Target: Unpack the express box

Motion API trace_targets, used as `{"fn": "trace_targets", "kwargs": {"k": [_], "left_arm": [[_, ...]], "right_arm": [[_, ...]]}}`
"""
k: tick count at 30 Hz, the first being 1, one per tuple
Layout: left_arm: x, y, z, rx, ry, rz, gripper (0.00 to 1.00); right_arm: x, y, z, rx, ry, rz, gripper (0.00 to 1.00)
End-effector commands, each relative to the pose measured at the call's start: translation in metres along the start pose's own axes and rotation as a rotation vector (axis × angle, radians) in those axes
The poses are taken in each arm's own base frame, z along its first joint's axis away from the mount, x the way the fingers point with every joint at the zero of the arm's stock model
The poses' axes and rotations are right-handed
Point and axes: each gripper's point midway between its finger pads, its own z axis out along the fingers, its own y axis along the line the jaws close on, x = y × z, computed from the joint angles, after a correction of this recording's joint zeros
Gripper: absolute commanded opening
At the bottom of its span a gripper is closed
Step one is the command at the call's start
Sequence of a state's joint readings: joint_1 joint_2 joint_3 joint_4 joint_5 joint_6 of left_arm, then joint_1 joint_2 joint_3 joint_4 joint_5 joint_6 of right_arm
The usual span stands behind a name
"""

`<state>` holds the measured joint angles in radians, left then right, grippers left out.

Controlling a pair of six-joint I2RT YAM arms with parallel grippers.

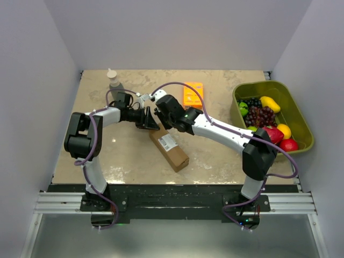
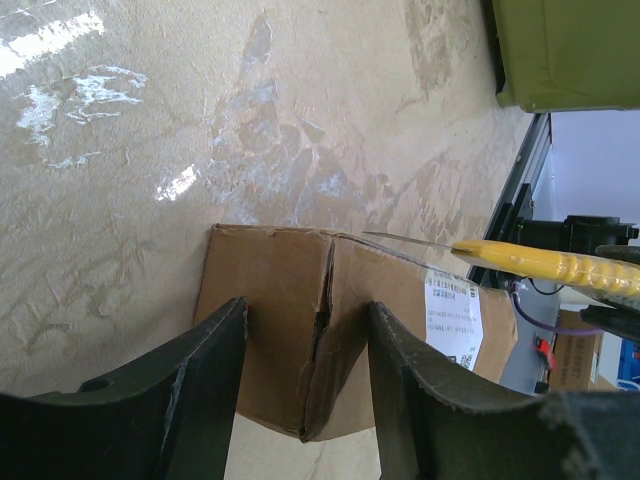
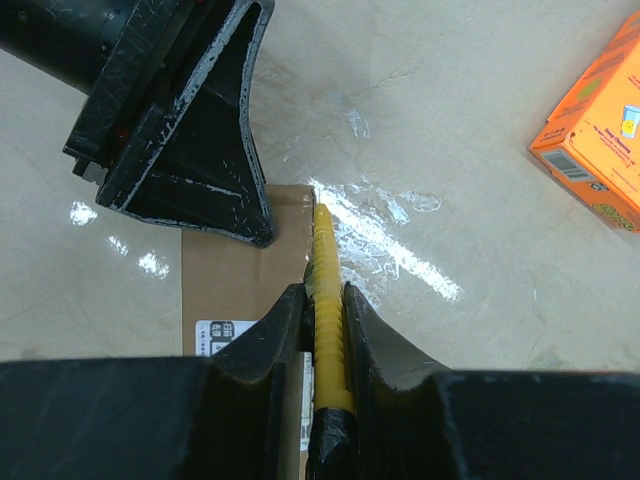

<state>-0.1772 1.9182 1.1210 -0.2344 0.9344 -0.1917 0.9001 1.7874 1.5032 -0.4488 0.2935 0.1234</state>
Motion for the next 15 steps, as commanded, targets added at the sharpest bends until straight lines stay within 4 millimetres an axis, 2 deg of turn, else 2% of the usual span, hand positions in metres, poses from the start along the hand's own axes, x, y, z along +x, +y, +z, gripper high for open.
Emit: {"fn": "trace_targets", "kwargs": {"k": [1, 8, 15], "left_arm": [[0.0751, 0.0626, 0.0091, -0.259, 0.187, -0.131, 0.00], [0.0772, 0.0641, 0.0107, -0.255, 0.195, -0.138, 0.00], [0.0768, 0.0639, 0.0103, -0.257, 0.193, -0.135, 0.00]], "right_arm": [[-0.0262, 0.0018, -0.0083, -0.023, -0.067, 0.027, 0.00], [-0.0228, 0.0065, -0.0077, -0.049, -0.055, 0.024, 0.00], [-0.0236, 0.0030, -0.0061, -0.028, -0.056, 0.018, 0.00]]}}
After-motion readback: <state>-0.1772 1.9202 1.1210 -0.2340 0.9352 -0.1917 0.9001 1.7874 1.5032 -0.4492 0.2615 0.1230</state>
